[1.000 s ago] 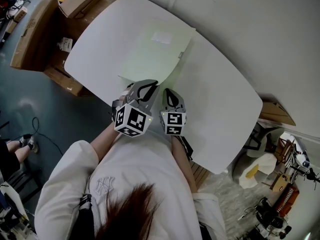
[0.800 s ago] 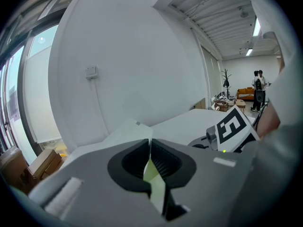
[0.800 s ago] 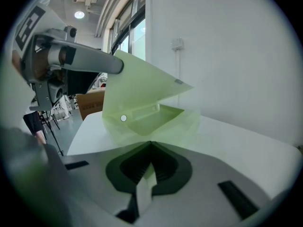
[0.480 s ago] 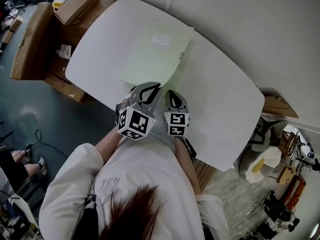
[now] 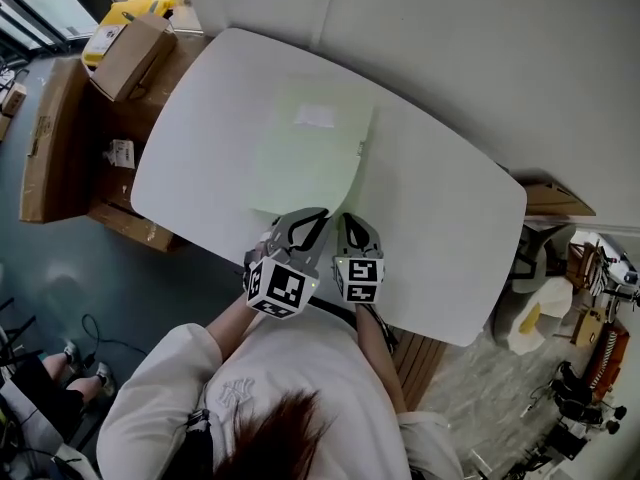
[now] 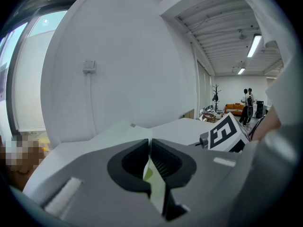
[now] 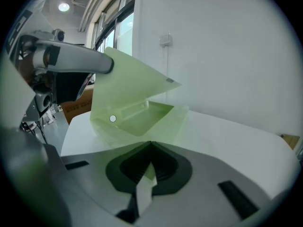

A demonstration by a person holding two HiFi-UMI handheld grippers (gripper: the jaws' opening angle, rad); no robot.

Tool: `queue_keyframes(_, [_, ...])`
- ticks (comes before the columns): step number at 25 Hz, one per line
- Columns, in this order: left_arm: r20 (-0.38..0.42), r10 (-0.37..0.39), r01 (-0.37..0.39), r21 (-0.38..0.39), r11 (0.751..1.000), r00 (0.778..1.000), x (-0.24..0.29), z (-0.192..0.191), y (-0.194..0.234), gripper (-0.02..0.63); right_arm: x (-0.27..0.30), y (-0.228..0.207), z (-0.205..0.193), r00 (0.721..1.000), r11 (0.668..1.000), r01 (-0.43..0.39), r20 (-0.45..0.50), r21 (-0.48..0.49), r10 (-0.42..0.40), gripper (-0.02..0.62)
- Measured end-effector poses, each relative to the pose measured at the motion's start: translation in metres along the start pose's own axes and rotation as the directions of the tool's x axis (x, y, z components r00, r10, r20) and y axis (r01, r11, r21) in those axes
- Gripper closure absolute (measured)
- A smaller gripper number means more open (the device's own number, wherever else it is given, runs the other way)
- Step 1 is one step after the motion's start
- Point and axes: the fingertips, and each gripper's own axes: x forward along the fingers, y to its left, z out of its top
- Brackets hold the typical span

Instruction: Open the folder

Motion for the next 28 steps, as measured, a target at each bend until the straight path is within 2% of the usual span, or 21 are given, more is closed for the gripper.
queue_keyframes(6, [0.048,0.003,-0.001,-0.028,1.000,0.999,-0.010,0.008,0.008,0.584,0.000,-0.004,-0.002,1.000,0.999,0.025,-0.011,-0.024,-0.025,0.589])
queue_keyframes(10, [0.080,0.015,-0.009,-0.076,0.997,0.997,-0.020,0.014,0.019,0.584,0.000,-0.004,-0.002,0.999,0.999,0.050,-0.015,0.006,-0.050,0.589])
queue_keyframes(14, [0.103,0.038,-0.025,-0.120,0.992,0.994,-0.028,0.015,0.026,0.584,0.001,-0.005,0.000,0.998,0.998,0.066,-0.014,0.008,-0.066,0.588])
queue_keyframes(21, [0.152,0.080,-0.061,-0.129,0.990,0.985,-0.042,0.029,0.041,0.584,0.000,-0.006,0.000,0.994,0.995,0.102,-0.027,-0.008,-0.102,0.589])
queue_keyframes(28, [0.179,0.144,-0.110,-0.185,0.977,0.973,-0.059,0.029,0.057,0.586,0.002,-0.004,0.000,0.994,0.994,0.099,-0.048,-0.041,-0.101,0.589])
